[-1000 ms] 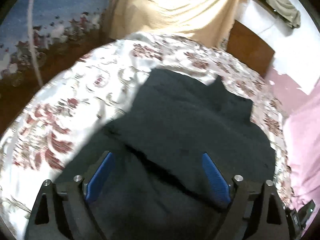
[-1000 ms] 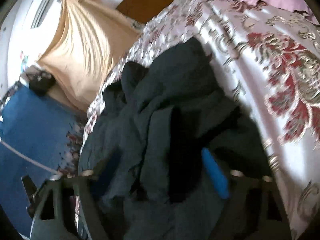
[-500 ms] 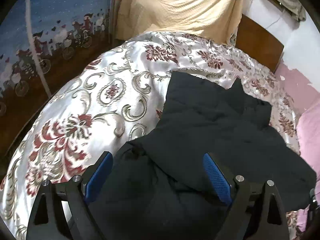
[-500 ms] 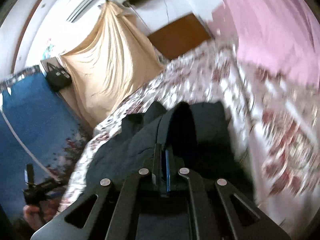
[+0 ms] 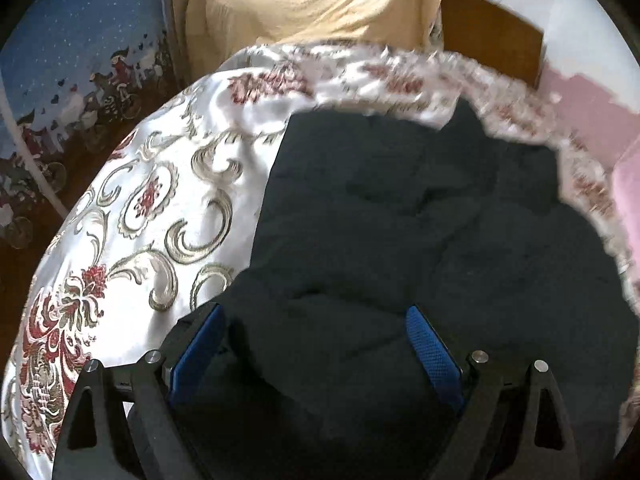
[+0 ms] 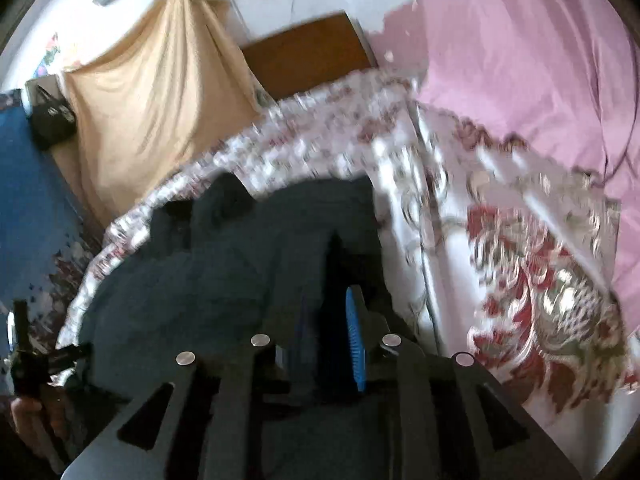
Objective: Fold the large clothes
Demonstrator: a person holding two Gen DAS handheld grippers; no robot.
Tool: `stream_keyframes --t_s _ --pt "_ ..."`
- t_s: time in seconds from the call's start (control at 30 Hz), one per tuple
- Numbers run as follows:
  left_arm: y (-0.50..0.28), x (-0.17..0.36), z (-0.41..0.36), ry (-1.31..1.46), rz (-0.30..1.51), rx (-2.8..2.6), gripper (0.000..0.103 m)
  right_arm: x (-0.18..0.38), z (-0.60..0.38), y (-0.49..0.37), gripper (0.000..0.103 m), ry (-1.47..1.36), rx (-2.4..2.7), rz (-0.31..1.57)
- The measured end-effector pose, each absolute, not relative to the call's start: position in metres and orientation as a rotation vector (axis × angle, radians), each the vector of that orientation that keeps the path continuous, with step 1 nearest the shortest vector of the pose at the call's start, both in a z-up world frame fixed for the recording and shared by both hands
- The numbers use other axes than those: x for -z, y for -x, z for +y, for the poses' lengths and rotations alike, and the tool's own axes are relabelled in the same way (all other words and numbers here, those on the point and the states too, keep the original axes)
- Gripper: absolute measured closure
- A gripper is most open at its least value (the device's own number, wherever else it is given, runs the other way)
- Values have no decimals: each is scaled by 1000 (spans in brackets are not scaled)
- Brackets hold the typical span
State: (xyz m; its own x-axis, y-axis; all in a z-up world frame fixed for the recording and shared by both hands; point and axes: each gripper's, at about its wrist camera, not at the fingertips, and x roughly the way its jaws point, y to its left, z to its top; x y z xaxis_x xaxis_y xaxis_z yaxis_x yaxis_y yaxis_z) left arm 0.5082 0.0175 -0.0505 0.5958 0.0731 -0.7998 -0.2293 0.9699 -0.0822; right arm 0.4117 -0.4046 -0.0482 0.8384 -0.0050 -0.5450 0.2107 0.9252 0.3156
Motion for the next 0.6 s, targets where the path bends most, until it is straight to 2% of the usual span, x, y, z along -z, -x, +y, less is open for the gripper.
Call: stream_keyframes --t_s 0.07,0.1,0.2,0.3,0.33,0.37,0.6 --pt "-508 37 13 208 885 -109 11 29 -383 -410 60 -305 43 528" --pt "-511 35 7 194 889 -94 11 25 -372 -413 46 -268 -3 542" --pt "-527 38 -15 137 940 -60 11 28 -326 -450 45 -122 -164 709" --pt "-547 56 -33 44 990 -70 11 44 -309 -481 45 -41 -150 786" --pt "-551 63 -36 19 977 -73 8 50 -311 -489 45 -38 -135 798" --pt "-553 68 -38 1 960 -78 0 59 -315 -497 45 -57 -125 810" --pt "-543 98 -28 61 788 7 0 109 -338 -507 44 -206 -215 811"
